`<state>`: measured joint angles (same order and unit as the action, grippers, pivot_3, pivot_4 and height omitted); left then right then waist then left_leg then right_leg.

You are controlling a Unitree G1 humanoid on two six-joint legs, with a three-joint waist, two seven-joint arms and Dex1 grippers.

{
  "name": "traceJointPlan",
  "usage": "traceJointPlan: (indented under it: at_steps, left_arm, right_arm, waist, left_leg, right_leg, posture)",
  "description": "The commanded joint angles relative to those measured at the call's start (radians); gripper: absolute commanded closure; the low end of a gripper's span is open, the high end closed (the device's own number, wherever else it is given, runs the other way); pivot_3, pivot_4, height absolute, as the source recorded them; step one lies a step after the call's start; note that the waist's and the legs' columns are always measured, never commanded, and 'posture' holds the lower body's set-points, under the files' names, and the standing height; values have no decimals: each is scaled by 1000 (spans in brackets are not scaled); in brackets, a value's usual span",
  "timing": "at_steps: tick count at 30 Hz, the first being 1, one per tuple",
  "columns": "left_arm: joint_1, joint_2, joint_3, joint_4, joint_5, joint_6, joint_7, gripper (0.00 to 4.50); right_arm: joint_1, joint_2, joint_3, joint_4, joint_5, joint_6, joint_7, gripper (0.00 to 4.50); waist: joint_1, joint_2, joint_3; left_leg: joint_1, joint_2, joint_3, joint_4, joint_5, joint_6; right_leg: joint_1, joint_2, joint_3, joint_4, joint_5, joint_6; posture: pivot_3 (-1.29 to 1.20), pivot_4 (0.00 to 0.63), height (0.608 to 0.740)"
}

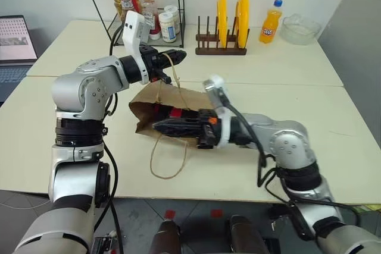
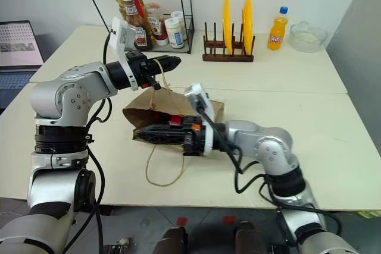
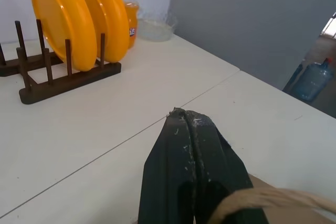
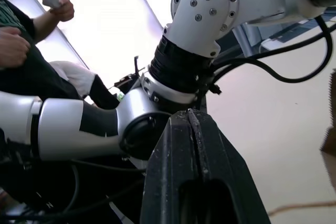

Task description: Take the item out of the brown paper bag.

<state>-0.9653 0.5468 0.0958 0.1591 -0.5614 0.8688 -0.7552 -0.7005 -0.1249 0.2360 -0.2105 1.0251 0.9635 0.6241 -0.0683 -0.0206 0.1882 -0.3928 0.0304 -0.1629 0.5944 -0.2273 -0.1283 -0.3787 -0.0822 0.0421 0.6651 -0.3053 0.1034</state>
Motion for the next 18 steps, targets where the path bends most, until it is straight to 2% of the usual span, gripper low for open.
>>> traceJointPlan:
  at_steps: [1,7,12,18]
  left_arm:
    - [-15,14,18,-46,-4,-6,2,4500]
    - [-4,23,36,-70,-14,8,18,4500]
    - [32,15,43,-106,-24,19,31,4500]
    - [30,2,43,-111,-30,21,40,4500]
  right_arm:
    - [-11,54,58,77,-90,-71,63,4473]
    - [-22,49,157,230,-407,-357,134,4473]
    - [13,27,181,184,-518,-444,159,4473]
    - [33,5,204,175,-690,-502,69,4473]
  waist:
    - [-3,0,0]
    - [-5,0,0]
    - [-15,0,0]
    - [-15,0,0]
  left_leg:
    - [0,0,0,0,0,0]
    - [-1,0,0,1,1,-1]
    - [-1,0,0,0,1,-1]
    - [-1,0,0,1,2,-2]
  right_leg:
    - [0,0,0,0,0,0]
    - [-1,0,0,1,0,0]
    - [-1,0,0,1,0,0]
    - [-1,0,0,2,0,0]
  posture:
    - [0,150,740]
    - [0,150,740]
    - [0,150,740]
    - [0,150,740]
